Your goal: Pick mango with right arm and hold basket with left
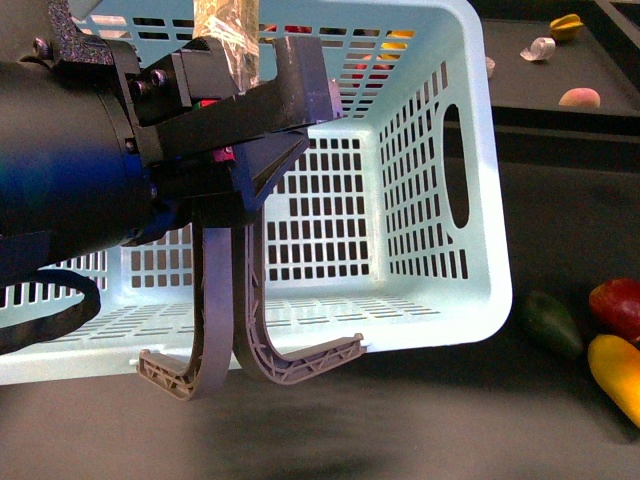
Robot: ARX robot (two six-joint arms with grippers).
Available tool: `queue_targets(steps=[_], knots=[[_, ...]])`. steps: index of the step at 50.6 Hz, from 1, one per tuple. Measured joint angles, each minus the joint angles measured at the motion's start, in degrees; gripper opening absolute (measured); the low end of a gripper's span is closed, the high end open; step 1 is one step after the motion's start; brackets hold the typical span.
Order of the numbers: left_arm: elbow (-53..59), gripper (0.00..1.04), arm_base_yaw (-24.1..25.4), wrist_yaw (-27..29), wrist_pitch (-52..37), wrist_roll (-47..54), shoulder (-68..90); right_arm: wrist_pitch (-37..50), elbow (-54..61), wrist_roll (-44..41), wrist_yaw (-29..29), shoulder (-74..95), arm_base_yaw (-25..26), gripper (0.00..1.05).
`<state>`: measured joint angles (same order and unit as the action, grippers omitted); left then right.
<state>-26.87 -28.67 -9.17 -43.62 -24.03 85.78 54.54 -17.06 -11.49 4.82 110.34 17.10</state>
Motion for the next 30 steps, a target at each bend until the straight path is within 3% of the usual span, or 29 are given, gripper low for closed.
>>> queue_targets(steps=[13,30], knots=[[0.0,0.07,0.0,-0.2,0.0,0.0,0.0,-2.8,-13.7,-1.0,-2.4,22.2,0.8,0.97],[0.0,0.07,0.0,0.0,0.0,0.0,0.0,-9.0,-25.3,0.7,-5.0,32.4,-0.4,0.97]])
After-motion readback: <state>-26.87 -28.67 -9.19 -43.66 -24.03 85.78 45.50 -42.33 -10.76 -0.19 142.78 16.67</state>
